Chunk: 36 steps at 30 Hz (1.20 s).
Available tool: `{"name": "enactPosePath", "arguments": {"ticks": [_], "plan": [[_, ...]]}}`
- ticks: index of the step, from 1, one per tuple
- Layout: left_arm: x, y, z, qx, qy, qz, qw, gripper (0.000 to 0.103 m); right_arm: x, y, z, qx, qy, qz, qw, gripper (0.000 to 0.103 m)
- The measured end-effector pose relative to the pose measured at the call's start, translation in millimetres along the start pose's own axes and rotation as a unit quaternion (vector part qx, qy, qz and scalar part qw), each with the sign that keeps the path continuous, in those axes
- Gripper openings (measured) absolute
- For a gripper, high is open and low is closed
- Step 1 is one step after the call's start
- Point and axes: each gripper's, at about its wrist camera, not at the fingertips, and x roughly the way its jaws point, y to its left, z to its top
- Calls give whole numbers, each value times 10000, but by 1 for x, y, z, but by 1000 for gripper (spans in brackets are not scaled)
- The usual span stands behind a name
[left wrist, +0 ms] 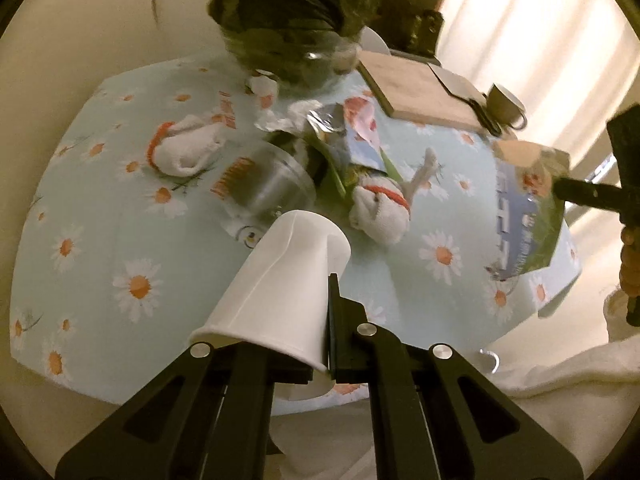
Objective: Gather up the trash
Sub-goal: 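Carry the cup and snack bag over the black bin and release both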
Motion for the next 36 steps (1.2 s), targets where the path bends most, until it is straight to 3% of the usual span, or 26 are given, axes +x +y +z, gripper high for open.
{"name": "enactPosePath", "arguments": {"ticks": [10,18,22,36], "plan": [[-25,12,16,38,-260,288,9992,5,-25,-10,15,-72,-221,-219,9995,18],[-41,41,54,239,-640,301,9972,5,-39,-2,43,-69,-655,-334,9973,18],[-49,58,84,480,-799,143,9955,5,-40,2,60,116,-875,-207,9959,18],[-44,111,192,1394,-1107,-681,9817,5,-36,59,134,546,-1888,-983,9755,18]]}}
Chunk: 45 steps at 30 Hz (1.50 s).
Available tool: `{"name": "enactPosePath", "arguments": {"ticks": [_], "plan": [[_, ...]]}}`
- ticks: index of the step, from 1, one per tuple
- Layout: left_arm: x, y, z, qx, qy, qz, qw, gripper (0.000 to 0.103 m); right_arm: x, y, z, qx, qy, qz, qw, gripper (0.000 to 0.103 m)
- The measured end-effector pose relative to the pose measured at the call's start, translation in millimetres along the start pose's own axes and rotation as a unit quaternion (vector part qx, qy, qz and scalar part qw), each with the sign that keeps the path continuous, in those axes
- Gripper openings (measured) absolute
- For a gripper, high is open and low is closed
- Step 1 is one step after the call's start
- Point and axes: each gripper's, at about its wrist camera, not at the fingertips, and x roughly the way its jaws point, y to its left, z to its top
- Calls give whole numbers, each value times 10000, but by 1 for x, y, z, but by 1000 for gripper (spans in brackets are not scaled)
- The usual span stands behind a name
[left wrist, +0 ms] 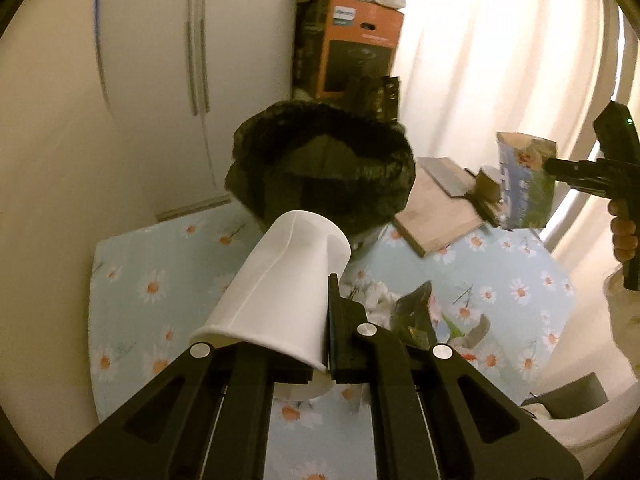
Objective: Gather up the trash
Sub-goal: 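Carry the cup and snack bag over the black bin and release both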
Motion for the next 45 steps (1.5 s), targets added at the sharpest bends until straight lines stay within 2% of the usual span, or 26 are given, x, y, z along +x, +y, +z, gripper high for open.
{"name": "enactPosePath", "arguments": {"ticks": [3,9,11,17,22,26,32,35,37,39,40,41,42,45], "plan": [[4,10,17,159,-82,-237,9996,5,6,13,10,63,-226,-65,9997,18],[20,20,47,594,-215,-451,9970,5,26,31,30,168,-536,-134,9983,18],[28,24,61,652,-199,-598,9959,5,32,37,37,134,-574,-242,9980,18],[45,29,100,689,-326,-826,9937,5,56,38,63,329,-683,-119,9970,18],[65,26,126,844,-388,-999,9907,5,76,40,86,177,-617,-50,9979,18],[87,22,142,890,-273,-1004,9906,5,92,41,98,77,-568,-101,9983,18],[108,27,148,750,-157,-1050,9915,5,119,34,108,49,-455,-9,9990,18],[117,25,149,851,-100,-919,9921,6,128,33,109,-24,-378,-27,9993,18],[121,24,149,824,-88,-968,9918,6,135,31,109,-47,-331,-30,9994,18],[121,23,147,829,-155,-817,9931,19,140,30,109,-50,-267,-39,9996,22],[119,24,145,812,-169,-801,9933,42,142,31,108,-83,-245,-134,9996,25],[117,24,143,796,-186,-801,9934,55,142,31,107,-106,-256,-221,9994,38],[112,22,140,825,-250,-792,9931,73,141,32,105,-162,-276,-347,9989,51],[101,21,135,884,-399,-780,9922,91,134,34,102,-273,-314,-523,9978,57]]}}
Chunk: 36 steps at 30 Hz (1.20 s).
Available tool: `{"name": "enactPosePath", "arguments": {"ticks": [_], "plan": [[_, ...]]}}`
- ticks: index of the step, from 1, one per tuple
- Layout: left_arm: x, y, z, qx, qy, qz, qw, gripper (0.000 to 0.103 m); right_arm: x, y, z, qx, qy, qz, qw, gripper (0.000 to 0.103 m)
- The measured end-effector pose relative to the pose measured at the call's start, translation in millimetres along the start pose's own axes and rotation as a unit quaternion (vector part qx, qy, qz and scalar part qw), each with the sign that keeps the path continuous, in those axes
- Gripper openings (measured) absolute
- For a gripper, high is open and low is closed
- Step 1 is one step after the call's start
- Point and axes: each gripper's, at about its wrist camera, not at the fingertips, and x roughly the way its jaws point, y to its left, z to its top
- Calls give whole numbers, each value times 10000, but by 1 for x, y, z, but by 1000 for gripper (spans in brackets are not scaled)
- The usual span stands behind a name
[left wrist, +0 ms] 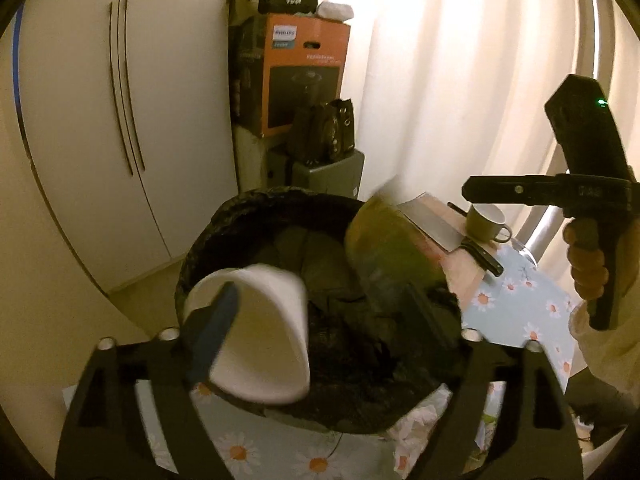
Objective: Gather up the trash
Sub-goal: 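Carry the cup and snack bag over the black bin and release both, then grasp the white knotted cloth with the left tool while the right tool grasps the printed snack box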
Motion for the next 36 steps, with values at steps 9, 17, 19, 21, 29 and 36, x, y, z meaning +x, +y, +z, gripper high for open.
{"name": "enactPosePath", "arguments": {"ticks": [9,17,19,21,29,36], "plan": [[-24,3,-28,-130,77,182,9997,97,-23,5,-22,-231,60,-349,9991,78],[-34,11,-62,-333,272,349,9985,97,-34,10,-49,-294,158,-645,9974,85],[-33,14,-71,-381,348,307,9982,97,-35,10,-57,-291,207,-746,9966,86],[-33,15,-82,-405,425,296,9978,97,-35,9,-66,-303,301,-758,9962,86],[-32,24,-122,-662,766,217,9946,97,-20,7,-98,-380,803,-991,9911,87],[-23,26,-154,-808,1155,169,9899,97,-7,4,-127,-539,1261,-1095,9845,87]]}}
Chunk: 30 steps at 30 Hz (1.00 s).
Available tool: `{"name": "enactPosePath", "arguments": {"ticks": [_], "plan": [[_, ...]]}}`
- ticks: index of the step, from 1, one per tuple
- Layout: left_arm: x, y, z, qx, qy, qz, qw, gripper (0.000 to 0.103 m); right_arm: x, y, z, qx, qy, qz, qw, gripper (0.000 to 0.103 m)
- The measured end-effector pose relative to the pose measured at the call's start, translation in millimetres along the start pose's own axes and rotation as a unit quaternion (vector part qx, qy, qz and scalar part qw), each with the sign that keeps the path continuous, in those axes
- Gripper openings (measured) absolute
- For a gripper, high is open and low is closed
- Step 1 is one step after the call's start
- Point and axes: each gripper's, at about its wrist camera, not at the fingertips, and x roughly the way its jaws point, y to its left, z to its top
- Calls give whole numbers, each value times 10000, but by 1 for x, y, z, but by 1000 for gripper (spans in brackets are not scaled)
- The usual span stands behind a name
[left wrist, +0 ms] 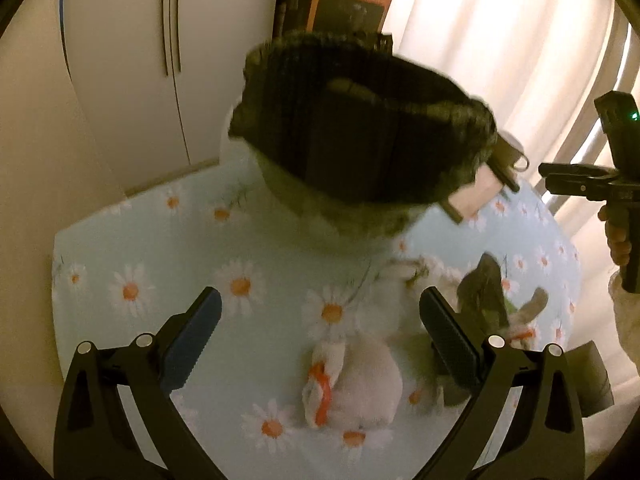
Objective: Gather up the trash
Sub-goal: 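Grasp the white knotted cloth with the left tool while the right tool grasps the printed snack box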
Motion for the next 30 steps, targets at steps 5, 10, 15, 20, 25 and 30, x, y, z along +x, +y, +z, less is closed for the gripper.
{"name": "enactPosePath", "arguments": {"ticks": [5,10,15,20,25,30], "plan": [[11,-5,-20,143,303,105,9994,97,13,7,-14,-34,210,170,9996,87],[17,-12,-38,190,498,12,9986,97,30,14,-27,-29,425,176,9989,87],[23,-15,-53,162,675,-106,9975,97,46,17,-41,24,670,199,9975,87],[31,-21,-63,184,780,-182,9966,97,62,19,-53,45,902,205,9957,87],[43,-29,-70,248,885,-254,9954,97,76,25,-61,-73,1111,173,9936,87],[55,-34,-77,221,982,-272,9945,97,91,30,-69,-118,1305,177,9912,87]]}}
